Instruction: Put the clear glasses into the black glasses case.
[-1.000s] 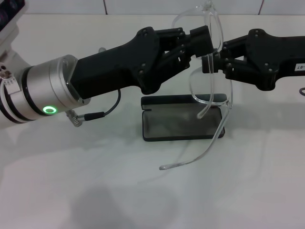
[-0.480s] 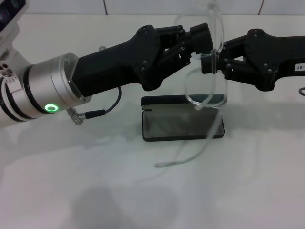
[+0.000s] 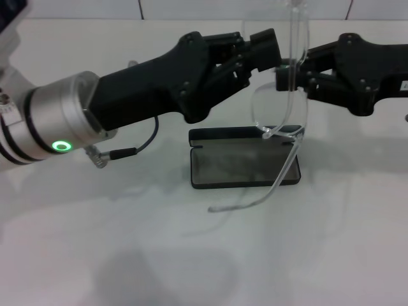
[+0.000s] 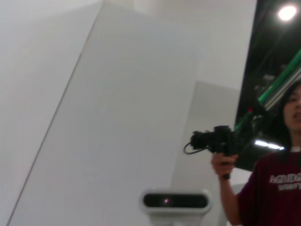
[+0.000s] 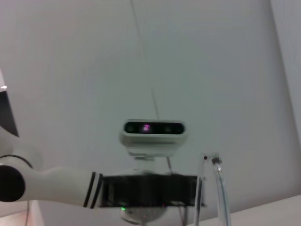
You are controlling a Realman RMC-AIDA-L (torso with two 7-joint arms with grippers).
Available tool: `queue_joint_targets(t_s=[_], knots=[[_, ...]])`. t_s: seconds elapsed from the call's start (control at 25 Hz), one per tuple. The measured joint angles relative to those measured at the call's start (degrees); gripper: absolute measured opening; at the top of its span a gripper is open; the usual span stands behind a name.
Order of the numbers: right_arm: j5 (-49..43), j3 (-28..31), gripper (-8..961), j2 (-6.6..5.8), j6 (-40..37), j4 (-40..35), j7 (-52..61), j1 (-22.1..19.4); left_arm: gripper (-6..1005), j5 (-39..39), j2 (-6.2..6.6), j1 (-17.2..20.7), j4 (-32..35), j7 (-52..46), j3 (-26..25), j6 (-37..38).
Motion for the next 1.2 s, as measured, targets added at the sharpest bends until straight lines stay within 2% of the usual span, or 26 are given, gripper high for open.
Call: queue_joint_targets(t_s=[0.2,0.36,0.56,0.68,0.76,1.0,1.2], knots=[[0.58,3.82,96,-0.1,-0.69,0.44,-1.18,-1.69,123,-1.39,0.4,0.11,0.06,0.0,-1.05,4.85],[6.44,9.19,96,-0.6,-4.29,4.48,-3.7,-2.9,123,-1.43,0.42,0.69,0.09,-0.11,-2.26,7.29],[15.23,17.46,96,-3.2,-14.17,16.32,-8.18,-1.88,123,-1.3,0.28,0.7,-0.34,0.08,-2.17,7.65],[20.14,18.5,96,-4.03,-17.98,21.06,-10.79,-1.05,124,-1.06,0.08,-0.19,-1.32,0.5,-0.98,7.64],[23.12,18.55,96,-3.45,-18.78,21.79,-12.48,-1.17,124,-1.4,-0.04,-0.92,-1.85,0.78,0.92,7.65],[26.08,17.95,96,-0.04,-18.19,23.9,-18.23,-0.24,124,-6.77,-0.32,-2.93,-1.92,3.63,12.5,7.56],[25.89,17.61,96,-0.15,-16.42,31.65,-22.03,2.99,124,-9.53,-0.23,-3.2,-0.26,5.58,17.56,7.71]])
